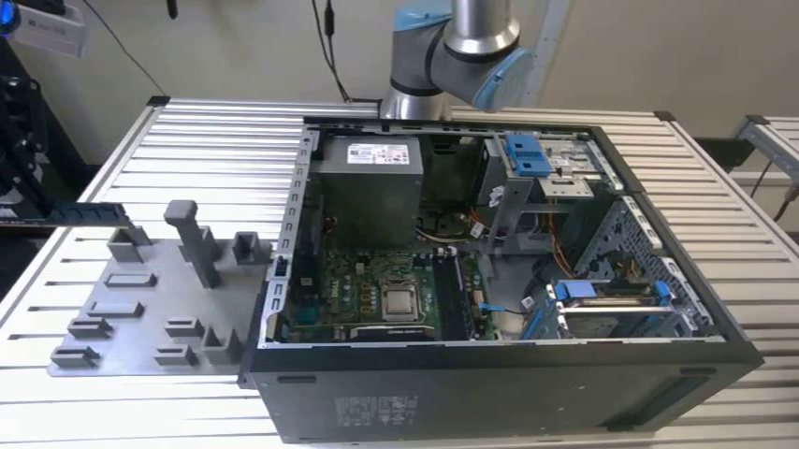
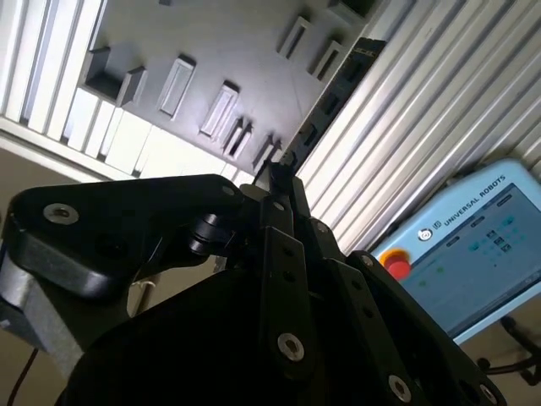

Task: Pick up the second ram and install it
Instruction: 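Pick up the second ram and move it above second insertion slot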

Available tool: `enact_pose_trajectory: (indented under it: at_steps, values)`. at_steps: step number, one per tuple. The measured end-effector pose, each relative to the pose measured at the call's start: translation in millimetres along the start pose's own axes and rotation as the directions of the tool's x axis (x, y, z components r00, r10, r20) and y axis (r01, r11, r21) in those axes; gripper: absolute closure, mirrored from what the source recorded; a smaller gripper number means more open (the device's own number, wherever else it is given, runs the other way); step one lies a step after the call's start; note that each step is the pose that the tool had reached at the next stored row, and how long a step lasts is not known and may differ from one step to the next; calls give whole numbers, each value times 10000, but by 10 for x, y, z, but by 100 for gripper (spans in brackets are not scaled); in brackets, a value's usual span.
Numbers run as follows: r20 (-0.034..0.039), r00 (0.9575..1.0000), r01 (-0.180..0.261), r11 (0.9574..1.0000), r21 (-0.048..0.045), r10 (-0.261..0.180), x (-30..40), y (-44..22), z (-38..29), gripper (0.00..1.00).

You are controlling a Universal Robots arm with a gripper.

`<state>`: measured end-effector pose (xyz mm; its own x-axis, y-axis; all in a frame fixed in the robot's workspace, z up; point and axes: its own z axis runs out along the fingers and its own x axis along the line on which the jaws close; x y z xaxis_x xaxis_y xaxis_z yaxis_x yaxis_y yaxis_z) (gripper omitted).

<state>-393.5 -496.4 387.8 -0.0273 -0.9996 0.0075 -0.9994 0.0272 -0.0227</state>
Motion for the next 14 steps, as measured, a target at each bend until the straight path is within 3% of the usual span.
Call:
enact_pose_trajectory:
  at_steps: [14]
  values:
    - [0,10000,0,10000,1,0,1,-3,-133,86]
